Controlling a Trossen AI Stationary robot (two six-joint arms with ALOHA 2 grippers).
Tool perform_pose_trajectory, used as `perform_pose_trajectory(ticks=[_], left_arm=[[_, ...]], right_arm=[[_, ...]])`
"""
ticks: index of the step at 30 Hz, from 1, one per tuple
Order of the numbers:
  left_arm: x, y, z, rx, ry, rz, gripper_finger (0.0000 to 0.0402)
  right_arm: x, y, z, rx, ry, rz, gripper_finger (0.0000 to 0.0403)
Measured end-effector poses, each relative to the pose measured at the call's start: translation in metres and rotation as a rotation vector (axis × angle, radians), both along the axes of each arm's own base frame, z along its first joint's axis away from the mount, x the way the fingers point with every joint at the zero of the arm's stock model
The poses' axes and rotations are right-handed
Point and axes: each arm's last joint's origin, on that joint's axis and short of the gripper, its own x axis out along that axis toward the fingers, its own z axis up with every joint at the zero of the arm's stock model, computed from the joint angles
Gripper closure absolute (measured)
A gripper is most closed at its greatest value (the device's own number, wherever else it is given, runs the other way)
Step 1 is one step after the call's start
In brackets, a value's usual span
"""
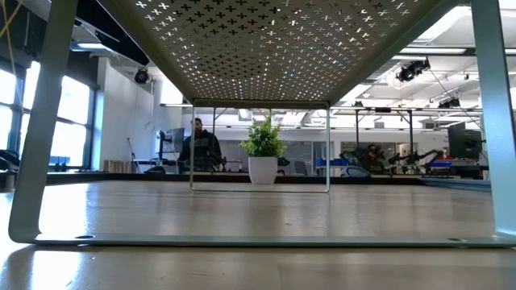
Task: Pick & Place candle stick holders
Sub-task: Put the purple candle holder on the shelf
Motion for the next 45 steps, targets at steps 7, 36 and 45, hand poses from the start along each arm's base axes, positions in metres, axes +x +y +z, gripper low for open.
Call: perform_pose_trajectory(ticks=[7,36,45], left_arm=[[0.0,0.0,0.0,-0.011,0.001,0.008,0.0005],[0.0,0.0,-0.001,-0.009,0.006,0.009,0.0005],[0.0,0.0,-0.001,-0.009,0.005,0.009,0.0005]], right_arm=[[0.038,0.01,-0.001,-0.111,0.19,-0.045,0.0265],[0.07,0.001,-0.017,-0.035,0.329,-0.041,0.0265],[0.074,-0.009,-0.018,-0.019,0.32,-0.039,0.0265]])
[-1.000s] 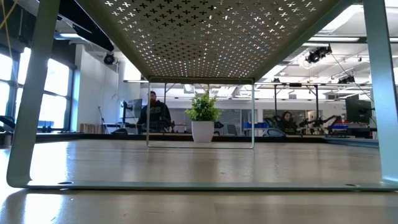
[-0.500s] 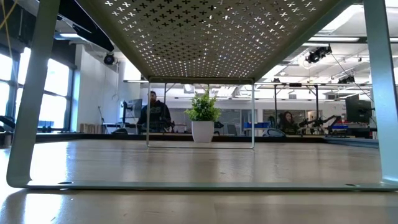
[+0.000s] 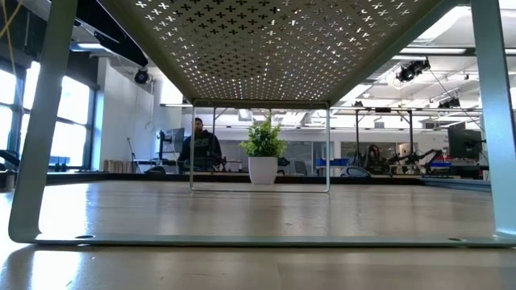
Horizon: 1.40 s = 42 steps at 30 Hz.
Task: Pick & Place candle stick holders
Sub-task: Put the purple candle holder on the shelf, then put the green scented candle on the shelf aligned with the purple candle holder
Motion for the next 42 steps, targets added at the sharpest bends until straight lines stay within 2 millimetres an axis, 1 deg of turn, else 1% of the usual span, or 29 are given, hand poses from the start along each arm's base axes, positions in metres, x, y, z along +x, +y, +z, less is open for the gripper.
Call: perform_pose_trajectory(ticks=[5,9,10,14,16,19,26,29,32,37,42], left_arm=[[0.0,0.0,0.0,0.0,0.001,0.0,0.0005],[0.0,0.0,0.0,0.0,0.001,0.0,0.0005],[0.0,0.0,0.0,0.0,0.001,0.0,0.0005],[0.0,0.0,0.0,0.0,0.001,0.0,0.0005],[0.0,0.0,0.0,0.0,0.001,0.0,0.0005],[0.0,0.0,0.0,0.0,0.001,0.0,0.0005],[0.0,0.0,0.0,0.0,0.001,0.0,0.0005],[0.0,0.0,0.0,0.0,0.002,0.0,0.0005],[0.0,0.0,0.0,0.0,0.002,-0.001,0.0005],[0.0,0.0,0.0,0.0,0.002,0.0,0.0005],[0.0,0.0,0.0,0.0,0.002,0.0,0.0005]], right_arm=[[0.007,-0.003,-0.006,0.011,0.009,0.015,0.0265],[0.009,-0.007,-0.009,0.013,0.012,-0.009,0.0263],[0.01,-0.009,-0.008,0.017,0.01,-0.024,0.0256],[0.01,-0.014,-0.008,0.028,0.007,-0.042,0.0204],[0.01,-0.015,-0.008,0.039,0.008,-0.037,0.0188],[0.01,-0.015,-0.008,0.048,0.009,-0.035,0.0177],[0.009,-0.015,-0.007,0.054,0.006,-0.042,0.0174],[0.0,-0.016,0.001,0.072,-0.004,-0.071,0.0173],[-0.014,-0.017,0.012,0.081,-0.016,-0.109,0.0172],[-0.045,-0.017,0.036,0.104,-0.058,-0.197,0.0172],[-0.074,-0.009,0.055,0.188,-0.111,-0.265,0.0172]])
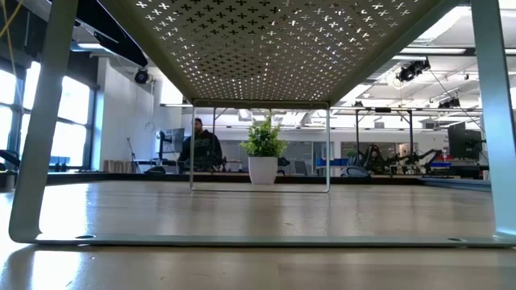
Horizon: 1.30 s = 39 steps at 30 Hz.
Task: Pick & Place candle stick holders
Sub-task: Put the green scented candle on the shelf aligned with the purple candle holder
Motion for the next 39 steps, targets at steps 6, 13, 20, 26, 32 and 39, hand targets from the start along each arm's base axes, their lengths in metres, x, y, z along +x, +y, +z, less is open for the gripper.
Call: perform_pose_trajectory(ticks=[6,13,20,26,32,39], left_arm=[[0.0,0.0,0.0,-0.006,-0.001,0.004,0.0005],[0.0,-0.001,0.0,-0.024,0.006,-0.015,0.0005],[0.0,-0.001,0.0,-0.036,0.01,-0.029,0.0005],[-0.001,-0.001,-0.001,-0.033,0.018,-0.029,0.0005],[-0.001,-0.001,-0.001,-0.033,0.018,-0.028,0.0005],[-0.001,-0.001,-0.002,-0.032,0.028,-0.026,0.0005]], right_arm=[[-0.025,0.012,0.016,0.143,-0.08,-0.104,0.0172],[-0.035,0.033,0.02,0.282,-0.084,-0.114,0.0172],[-0.042,0.054,0.02,0.377,-0.061,-0.112,0.0172],[-0.053,0.07,0.017,0.428,0.017,-0.144,0.0172],[-0.067,0.08,0.012,0.462,0.115,-0.263,0.0172],[-0.084,0.088,0.005,0.463,0.221,-0.451,0.0172]])
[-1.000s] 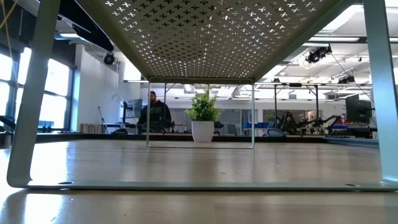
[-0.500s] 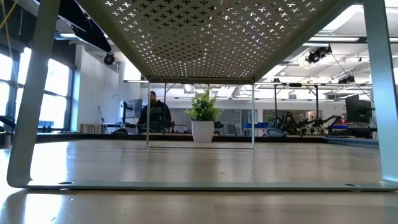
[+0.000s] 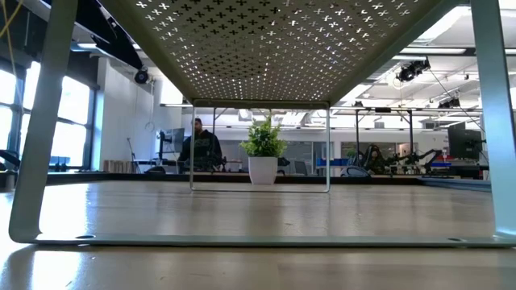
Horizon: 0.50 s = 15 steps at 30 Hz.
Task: Pick & Place candle stick holders
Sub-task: Put the green scented candle on the shelf aligned with the purple candle holder
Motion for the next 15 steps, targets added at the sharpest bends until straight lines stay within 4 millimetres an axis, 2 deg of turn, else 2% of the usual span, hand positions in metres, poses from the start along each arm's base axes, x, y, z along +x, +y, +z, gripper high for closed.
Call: perform_pose_trajectory(ticks=[4,9,15], left_arm=[[-0.001,0.0,-0.001,0.002,0.009,0.001,0.0005],[-0.001,0.0,-0.001,0.003,0.01,0.001,0.0005],[-0.001,0.0,-0.001,0.004,0.011,0.001,0.0005]], right_arm=[[-0.001,0.009,-0.009,0.028,0.039,-0.095,0.0172],[-0.001,0.015,-0.034,0.105,0.226,-0.224,0.0172],[0.0,0.023,-0.066,0.2,0.421,-0.267,0.0172]])
